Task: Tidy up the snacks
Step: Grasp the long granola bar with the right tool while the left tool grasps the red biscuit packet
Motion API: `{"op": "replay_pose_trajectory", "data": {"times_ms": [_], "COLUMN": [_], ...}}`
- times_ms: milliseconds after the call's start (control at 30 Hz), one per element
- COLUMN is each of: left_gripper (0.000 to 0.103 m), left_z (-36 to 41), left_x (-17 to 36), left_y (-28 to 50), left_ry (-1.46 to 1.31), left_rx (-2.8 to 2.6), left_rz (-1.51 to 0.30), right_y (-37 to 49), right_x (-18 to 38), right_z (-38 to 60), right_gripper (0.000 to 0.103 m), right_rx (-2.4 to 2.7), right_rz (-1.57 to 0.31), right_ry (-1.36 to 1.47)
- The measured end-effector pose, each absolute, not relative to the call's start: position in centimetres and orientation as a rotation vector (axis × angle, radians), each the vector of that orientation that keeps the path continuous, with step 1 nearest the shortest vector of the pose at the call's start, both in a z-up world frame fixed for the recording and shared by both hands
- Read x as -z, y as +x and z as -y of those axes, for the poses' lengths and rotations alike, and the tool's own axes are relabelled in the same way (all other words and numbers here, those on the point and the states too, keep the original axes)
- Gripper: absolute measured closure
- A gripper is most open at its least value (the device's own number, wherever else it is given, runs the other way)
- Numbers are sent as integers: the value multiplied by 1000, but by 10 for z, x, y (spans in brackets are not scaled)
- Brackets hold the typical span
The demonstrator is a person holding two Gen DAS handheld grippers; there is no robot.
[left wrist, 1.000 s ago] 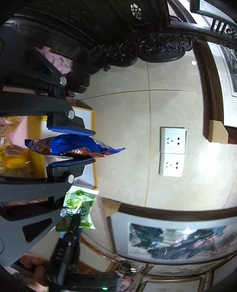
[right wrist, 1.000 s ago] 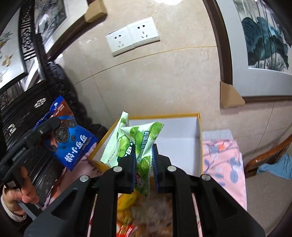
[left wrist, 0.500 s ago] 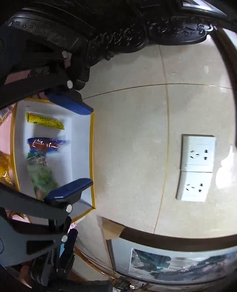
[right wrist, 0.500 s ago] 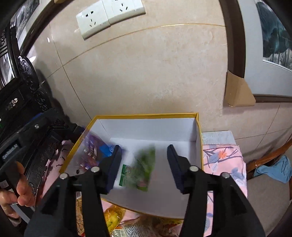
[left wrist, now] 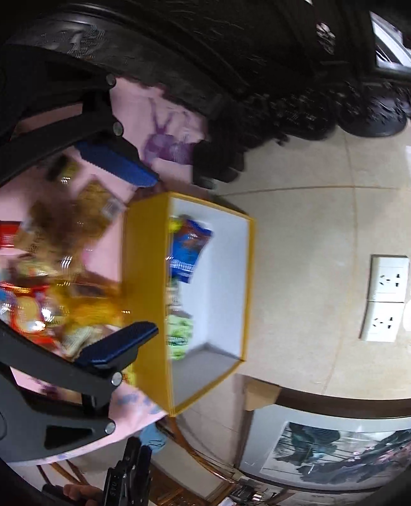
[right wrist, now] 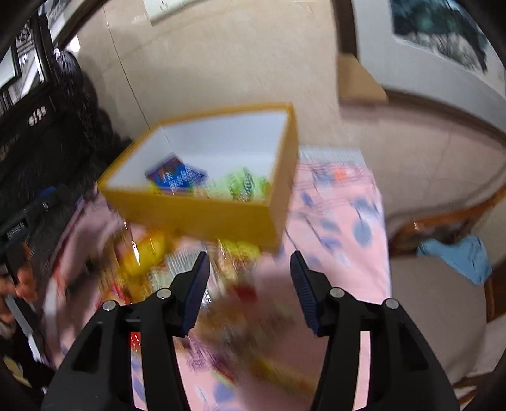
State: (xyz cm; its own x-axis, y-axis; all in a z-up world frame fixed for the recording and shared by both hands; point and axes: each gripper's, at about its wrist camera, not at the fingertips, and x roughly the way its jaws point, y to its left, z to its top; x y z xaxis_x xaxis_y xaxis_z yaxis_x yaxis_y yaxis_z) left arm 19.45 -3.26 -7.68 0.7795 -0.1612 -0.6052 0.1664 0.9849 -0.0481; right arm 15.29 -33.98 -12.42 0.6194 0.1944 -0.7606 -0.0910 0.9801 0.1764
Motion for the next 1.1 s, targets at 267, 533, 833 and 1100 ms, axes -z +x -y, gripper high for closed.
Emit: {"op": "replay_pose_trajectory", "data": {"times_ms": [267,533,833,1100], "left_gripper": [14,14,14,14], "left_z": [21,16,26,61], "left_x": [101,106,121,148], "left_y": [145,126,109,113], "left_ry": [50,64,110,143], "left_rx": [161,133,140,251], "left_rz": [-729,-777,-825,-864], "right_y": [107,102,101,84], "right_x": [179,210,223,217], "right_z": [345,341,331,319], "right_gripper": [55,58,64,70], "right_rx": [-272,-371,-403,-378], "right_rz": [-1052,-1122,-1099,-1103], "right_ry": [-24,-178,-352,-283]}}
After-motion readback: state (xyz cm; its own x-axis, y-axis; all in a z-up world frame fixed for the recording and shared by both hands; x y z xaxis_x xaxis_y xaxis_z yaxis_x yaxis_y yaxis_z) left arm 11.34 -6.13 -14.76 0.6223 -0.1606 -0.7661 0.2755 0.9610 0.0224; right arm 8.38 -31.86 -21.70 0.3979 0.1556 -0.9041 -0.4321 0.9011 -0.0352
